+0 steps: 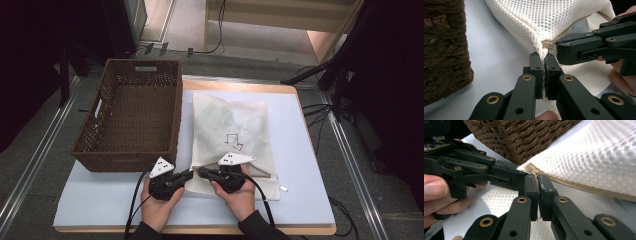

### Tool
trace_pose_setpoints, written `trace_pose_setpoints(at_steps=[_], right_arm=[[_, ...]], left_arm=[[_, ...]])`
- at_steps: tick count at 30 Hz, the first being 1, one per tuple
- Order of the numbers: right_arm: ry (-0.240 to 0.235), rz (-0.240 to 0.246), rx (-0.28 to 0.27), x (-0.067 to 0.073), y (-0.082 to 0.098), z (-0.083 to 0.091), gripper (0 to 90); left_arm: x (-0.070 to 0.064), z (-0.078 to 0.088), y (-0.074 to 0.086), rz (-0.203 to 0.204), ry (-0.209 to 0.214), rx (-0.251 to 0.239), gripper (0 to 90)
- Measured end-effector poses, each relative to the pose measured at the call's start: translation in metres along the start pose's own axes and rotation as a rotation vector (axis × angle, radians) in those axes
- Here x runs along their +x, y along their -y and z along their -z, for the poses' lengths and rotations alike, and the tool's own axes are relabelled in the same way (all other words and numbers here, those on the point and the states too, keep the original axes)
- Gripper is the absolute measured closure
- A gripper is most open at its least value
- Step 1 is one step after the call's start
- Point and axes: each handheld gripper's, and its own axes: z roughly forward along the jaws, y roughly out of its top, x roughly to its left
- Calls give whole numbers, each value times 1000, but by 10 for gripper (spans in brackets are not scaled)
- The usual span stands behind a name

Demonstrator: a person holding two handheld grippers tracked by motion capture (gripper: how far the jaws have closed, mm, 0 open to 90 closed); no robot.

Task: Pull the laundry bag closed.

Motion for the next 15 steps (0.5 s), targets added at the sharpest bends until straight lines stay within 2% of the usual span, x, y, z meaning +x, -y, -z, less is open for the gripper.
trace_pose_setpoints(at_steps=[4, 10, 15], right_arm=[[9, 22, 2, 1, 0, 0, 882], [14, 30, 4, 1, 2, 1, 882], [14, 36, 3, 1, 2, 2, 882]], left_arm=[[-1, 0, 1, -21, -16, -1, 875], [-2, 1, 2, -28, -15, -11, 875], [-2, 1, 2, -28, 3, -20, 875]])
